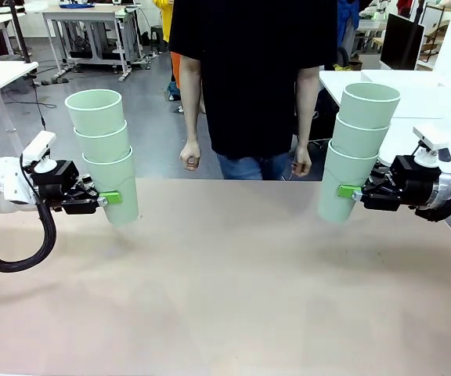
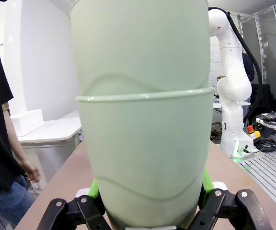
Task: Stack the cups and store them in the basket.
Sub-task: Place the stack of Reusable plastic cups into the Pantry Basket.
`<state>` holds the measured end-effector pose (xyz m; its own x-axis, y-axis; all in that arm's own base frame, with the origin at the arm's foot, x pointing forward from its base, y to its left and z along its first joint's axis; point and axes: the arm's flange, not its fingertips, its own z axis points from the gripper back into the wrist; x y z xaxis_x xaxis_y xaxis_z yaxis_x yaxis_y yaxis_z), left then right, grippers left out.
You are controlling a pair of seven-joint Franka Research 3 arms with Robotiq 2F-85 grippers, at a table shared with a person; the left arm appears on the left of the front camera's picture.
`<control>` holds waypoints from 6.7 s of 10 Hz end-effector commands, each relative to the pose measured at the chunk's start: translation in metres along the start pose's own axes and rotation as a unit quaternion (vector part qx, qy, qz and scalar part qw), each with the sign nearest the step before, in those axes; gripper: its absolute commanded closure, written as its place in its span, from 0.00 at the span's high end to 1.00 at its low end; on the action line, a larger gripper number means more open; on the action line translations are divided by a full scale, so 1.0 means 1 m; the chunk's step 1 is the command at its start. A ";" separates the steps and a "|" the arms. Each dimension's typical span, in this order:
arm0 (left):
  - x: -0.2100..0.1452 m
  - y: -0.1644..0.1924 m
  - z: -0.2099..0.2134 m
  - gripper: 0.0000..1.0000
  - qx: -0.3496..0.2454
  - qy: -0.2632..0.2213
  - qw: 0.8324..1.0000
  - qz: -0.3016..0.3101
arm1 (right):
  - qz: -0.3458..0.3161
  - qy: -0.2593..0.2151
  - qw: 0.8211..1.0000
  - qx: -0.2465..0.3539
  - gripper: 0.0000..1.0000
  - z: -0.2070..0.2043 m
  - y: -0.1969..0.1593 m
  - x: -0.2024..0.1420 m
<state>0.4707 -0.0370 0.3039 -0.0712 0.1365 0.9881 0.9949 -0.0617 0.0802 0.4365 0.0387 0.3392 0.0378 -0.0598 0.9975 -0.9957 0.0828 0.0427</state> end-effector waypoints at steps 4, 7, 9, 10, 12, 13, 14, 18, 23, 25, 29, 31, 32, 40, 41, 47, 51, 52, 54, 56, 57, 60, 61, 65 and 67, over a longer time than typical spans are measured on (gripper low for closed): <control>0.004 -0.001 -0.001 0.85 -0.002 -0.002 1.000 -0.004 | 0.004 0.002 1.000 0.002 0.86 -0.001 0.001 0.004; 0.004 -0.001 -0.001 0.85 -0.002 -0.002 1.000 -0.004 | 0.004 0.002 1.000 0.002 0.86 -0.001 0.001 0.004; 0.004 -0.001 -0.001 0.85 -0.002 -0.002 1.000 -0.004 | 0.004 0.002 1.000 0.002 0.86 -0.001 0.001 0.004; 0.004 -0.001 -0.001 0.85 -0.002 -0.002 1.000 -0.004 | 0.004 0.002 1.000 0.002 0.86 -0.001 0.001 0.004; 0.004 -0.001 -0.001 0.85 -0.002 -0.002 1.000 -0.004 | 0.004 0.002 1.000 0.002 0.86 -0.001 0.001 0.004; 0.004 -0.001 -0.001 0.85 -0.002 -0.002 1.000 -0.004 | 0.004 0.002 1.000 0.002 0.86 -0.001 0.001 0.004; 0.004 -0.001 -0.001 0.85 -0.002 -0.002 1.000 -0.004 | 0.004 0.002 1.000 0.002 0.86 -0.001 0.001 0.004; 0.004 -0.001 -0.001 0.85 -0.002 -0.002 1.000 -0.004 | 0.004 0.002 1.000 0.002 0.86 -0.001 0.001 0.004; 0.004 -0.001 -0.001 0.85 -0.002 -0.002 1.000 -0.004 | 0.004 0.002 1.000 0.002 0.86 -0.001 0.001 0.004; 0.004 -0.001 -0.001 0.85 -0.002 -0.002 1.000 -0.004 | 0.004 0.002 1.000 0.002 0.86 -0.001 0.001 0.004; 0.004 -0.001 -0.001 0.85 -0.002 -0.002 1.000 -0.004 | 0.004 0.002 1.000 0.002 0.86 -0.001 0.001 0.004; 0.004 -0.001 -0.001 0.85 -0.002 -0.002 1.000 -0.004 | 0.004 0.002 1.000 0.002 0.86 -0.001 0.001 0.004; 0.004 -0.001 -0.001 0.85 -0.002 -0.002 1.000 -0.004 | 0.004 0.002 1.000 0.002 0.86 -0.001 0.001 0.004; 0.004 -0.001 -0.001 0.85 -0.002 -0.002 1.000 -0.004 | 0.004 0.002 1.000 0.002 0.86 -0.001 0.001 0.004; 0.004 -0.001 -0.001 0.85 -0.002 -0.002 1.000 -0.004 | 0.004 0.002 1.000 0.002 0.86 -0.001 0.001 0.004; 0.004 -0.001 -0.001 0.85 -0.002 -0.002 1.000 -0.004 | 0.004 0.002 1.000 0.002 0.86 -0.001 0.001 0.004; 0.004 -0.001 -0.001 0.85 -0.002 -0.002 1.000 -0.004 | 0.004 0.002 1.000 0.002 0.86 -0.001 0.001 0.004; 0.004 -0.001 -0.001 0.85 -0.002 -0.002 1.000 -0.004 | 0.004 0.002 1.000 0.002 0.86 -0.001 0.001 0.004; 0.004 -0.001 -0.001 0.85 -0.002 -0.002 1.000 -0.004 | 0.004 0.002 1.000 0.002 0.86 -0.001 0.001 0.004; 0.004 -0.001 -0.001 0.85 -0.002 -0.002 1.000 -0.004 | 0.004 0.002 1.000 0.002 0.86 -0.001 0.001 0.004; 0.004 -0.001 -0.001 0.85 -0.002 -0.002 1.000 -0.004 | 0.004 0.002 1.000 0.002 0.86 -0.001 0.001 0.004; 0.004 -0.001 -0.001 0.85 -0.002 -0.002 1.000 -0.004 | 0.004 0.002 1.000 0.002 0.86 -0.001 0.001 0.004; 0.004 -0.001 -0.001 0.85 -0.002 -0.002 1.000 -0.004 | 0.004 0.002 1.000 0.002 0.86 -0.001 0.001 0.004; 0.004 -0.001 -0.001 0.85 -0.002 -0.002 1.000 -0.004 | 0.004 0.002 1.000 0.002 0.86 -0.001 0.001 0.004; 0.004 -0.001 -0.001 0.85 -0.002 -0.002 1.000 -0.004 | 0.004 0.002 1.000 0.002 0.86 -0.001 0.001 0.004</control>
<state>0.4707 -0.0370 0.3038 -0.0712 0.1364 0.9881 0.9949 -0.0617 0.0802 0.4365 0.0387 0.3381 0.0402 -0.0600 0.9974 -0.9955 0.0828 0.0451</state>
